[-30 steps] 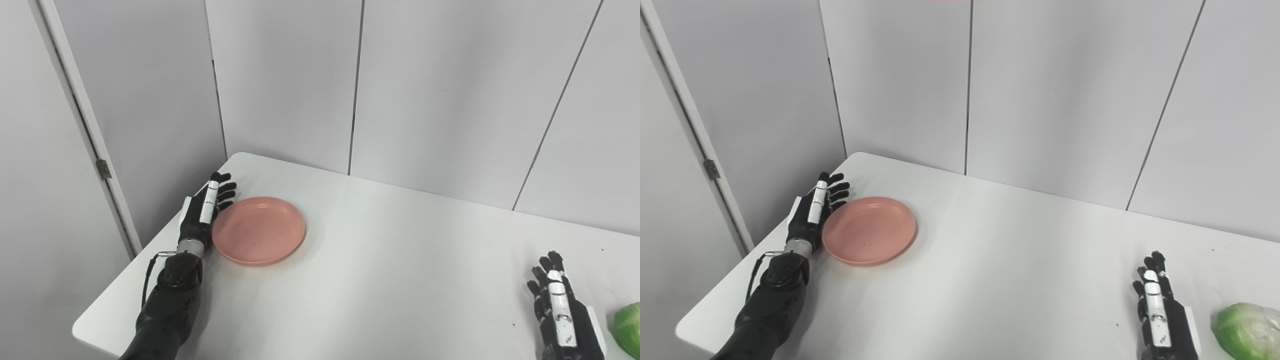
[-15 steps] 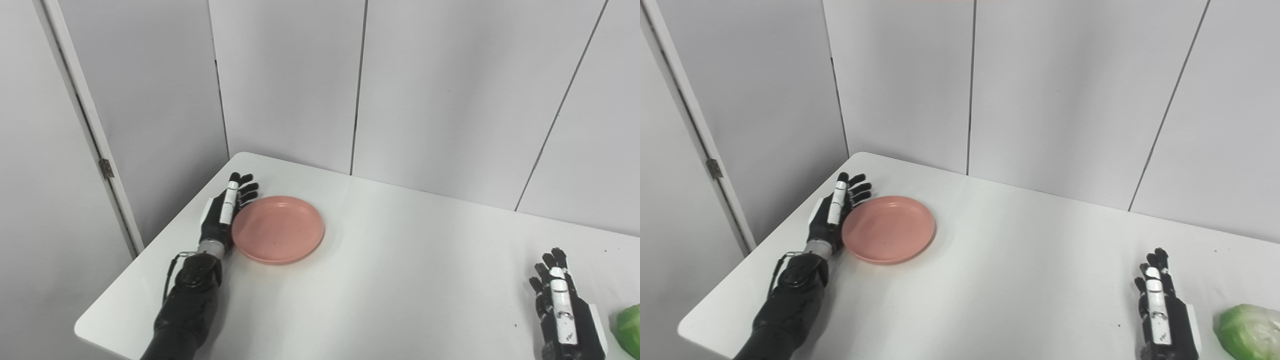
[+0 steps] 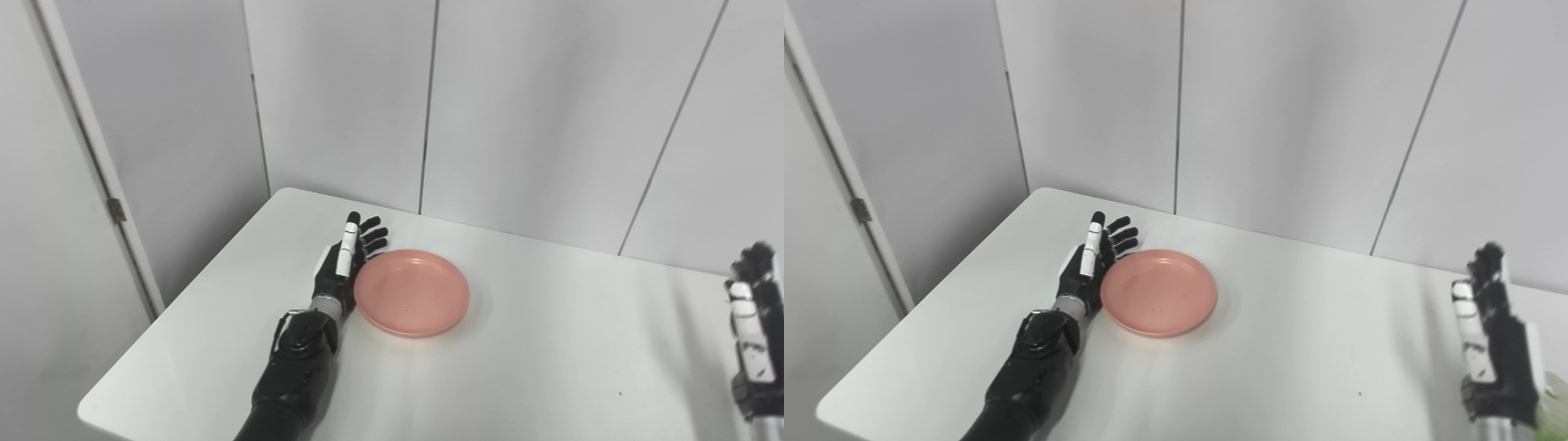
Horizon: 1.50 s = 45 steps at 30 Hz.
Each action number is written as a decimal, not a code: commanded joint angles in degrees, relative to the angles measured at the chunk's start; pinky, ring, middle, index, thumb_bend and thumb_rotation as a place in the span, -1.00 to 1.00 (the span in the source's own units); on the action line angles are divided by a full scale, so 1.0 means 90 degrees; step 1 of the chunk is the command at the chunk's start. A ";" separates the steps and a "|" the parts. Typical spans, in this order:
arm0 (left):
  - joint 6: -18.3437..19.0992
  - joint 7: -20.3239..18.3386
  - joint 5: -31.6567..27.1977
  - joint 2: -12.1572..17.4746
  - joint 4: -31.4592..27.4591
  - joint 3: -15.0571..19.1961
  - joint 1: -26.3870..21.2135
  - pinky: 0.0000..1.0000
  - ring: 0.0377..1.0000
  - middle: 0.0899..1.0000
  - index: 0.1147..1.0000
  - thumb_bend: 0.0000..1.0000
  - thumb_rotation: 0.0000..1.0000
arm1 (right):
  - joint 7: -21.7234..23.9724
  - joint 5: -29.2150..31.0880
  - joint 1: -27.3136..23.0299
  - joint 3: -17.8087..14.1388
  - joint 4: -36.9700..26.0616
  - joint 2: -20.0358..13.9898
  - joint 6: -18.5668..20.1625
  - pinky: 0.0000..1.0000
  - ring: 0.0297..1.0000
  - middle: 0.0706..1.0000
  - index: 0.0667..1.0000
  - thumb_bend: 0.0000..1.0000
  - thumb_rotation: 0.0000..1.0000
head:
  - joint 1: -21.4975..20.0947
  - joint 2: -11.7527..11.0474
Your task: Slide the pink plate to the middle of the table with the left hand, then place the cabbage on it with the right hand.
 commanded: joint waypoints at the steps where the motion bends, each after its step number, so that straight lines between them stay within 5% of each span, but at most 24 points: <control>1: 0.0012 0.0040 0.0129 -0.0098 -0.0250 -0.0112 -0.0287 0.55 0.65 0.57 0.53 0.67 0.99 | 0.0076 -0.0154 -0.0377 -0.0110 -0.0690 -0.0437 0.0264 1.00 1.00 1.00 1.00 0.22 0.43 | -0.0330 0.0065; 9: -0.0110 -0.0184 0.0001 -0.0834 -0.0059 -0.0347 -0.0327 0.69 0.70 0.64 0.62 0.55 1.00 | 0.0402 -0.0390 -0.0534 -0.0506 -0.1331 -0.1867 0.1125 0.82 0.87 0.87 0.89 0.33 0.31 | -0.1932 0.0280; 14: -0.0158 -0.0293 0.0035 -0.1203 0.0244 -0.0506 -0.0407 0.65 0.69 0.64 0.60 0.57 0.96 | 0.0889 -0.0509 -0.0434 -0.0602 -0.1827 -0.2834 0.2291 0.78 0.87 0.89 0.89 0.40 0.33 | -0.2816 0.0356; 22: -0.0532 -0.0345 0.0456 -0.1240 0.0541 -0.0840 -0.0440 0.64 0.66 0.60 0.54 0.57 1.00 | 0.1707 -0.1321 -0.0342 -0.0076 -0.2181 -0.3887 0.3619 0.64 0.82 0.88 0.89 0.51 0.26 | -0.3610 0.0434; 26: -0.0465 -0.0509 0.0376 -0.1203 0.0509 -0.0782 -0.0414 0.65 0.67 0.60 0.54 0.60 1.00 | 0.2411 -0.1856 -0.0298 0.0057 -0.2042 -0.3932 0.3631 0.78 0.89 0.90 0.88 0.62 0.09 | -0.3899 0.0408; 35: -0.0389 -0.0871 0.0286 -0.0980 0.0577 -0.0676 -0.0425 0.65 0.70 0.64 0.57 0.67 1.00 | 0.3553 -0.3412 -0.0339 0.0378 -0.1500 -0.3450 0.3632 0.71 0.92 0.96 0.86 0.82 -0.16 | -0.4522 0.0340; 41: -0.0476 -0.1100 0.0165 -0.0895 0.0685 -0.0623 -0.0452 0.61 0.69 0.63 0.58 0.66 1.00 | 0.3587 -0.3628 -0.0438 0.0746 -0.0936 -0.3324 0.3610 0.69 0.92 0.93 0.84 0.90 -0.24 | -0.4568 0.0359; 45: -0.0390 -0.1106 0.0123 -0.0894 0.0554 -0.0600 -0.0404 0.60 0.70 0.63 0.58 0.67 0.98 | 0.3394 -0.3826 -0.0470 0.1157 -0.0551 -0.3439 0.3329 0.72 0.92 0.93 0.85 0.97 -0.12 | -0.4590 0.0388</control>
